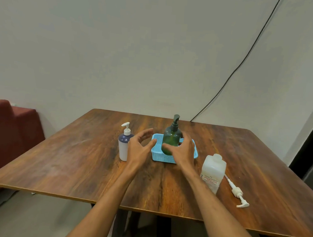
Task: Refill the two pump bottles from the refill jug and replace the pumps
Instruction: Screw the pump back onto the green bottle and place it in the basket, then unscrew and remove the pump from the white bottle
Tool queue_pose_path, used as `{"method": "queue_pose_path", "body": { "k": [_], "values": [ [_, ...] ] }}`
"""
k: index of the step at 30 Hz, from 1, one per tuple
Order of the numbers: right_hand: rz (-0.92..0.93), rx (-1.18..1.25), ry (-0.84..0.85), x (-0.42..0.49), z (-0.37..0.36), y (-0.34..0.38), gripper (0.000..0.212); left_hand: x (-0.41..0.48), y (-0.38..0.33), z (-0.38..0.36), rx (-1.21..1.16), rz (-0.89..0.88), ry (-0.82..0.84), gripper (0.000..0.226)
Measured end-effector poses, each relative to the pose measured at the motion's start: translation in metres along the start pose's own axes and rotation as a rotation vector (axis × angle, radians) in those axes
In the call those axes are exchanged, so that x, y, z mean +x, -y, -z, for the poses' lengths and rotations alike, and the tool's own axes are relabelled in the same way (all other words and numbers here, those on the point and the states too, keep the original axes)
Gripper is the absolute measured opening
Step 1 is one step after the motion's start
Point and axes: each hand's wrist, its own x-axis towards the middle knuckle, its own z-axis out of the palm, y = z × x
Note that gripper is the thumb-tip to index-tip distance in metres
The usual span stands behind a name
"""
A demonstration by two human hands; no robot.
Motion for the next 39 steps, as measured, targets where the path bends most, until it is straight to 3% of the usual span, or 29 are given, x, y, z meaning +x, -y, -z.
{"method": "queue_pose_path", "body": {
  "k": [15,28,34,39],
  "values": [
    [-0.185,-0.119,0.165,0.065,-0.06,-0.052,0.069,0.035,0.049,-0.013,0.058,0.045,-0.028,0.032],
    [-0.201,-0.18,0.307,0.072,-0.06,-0.056,0.082,0.029,0.062,-0.008,0.069,0.086,-0.005,0.032],
    [-0.191,-0.15,0.234,0.054,-0.048,-0.043,0.085,0.022,0.049,-0.002,0.064,0.096,-0.026,0.03],
    [-0.056,-0.126,0.035,0.013,-0.037,-0.025,0.07,0.009,0.042,0.01,0.106,0.086,-0.046,0.031]
  ]
}}
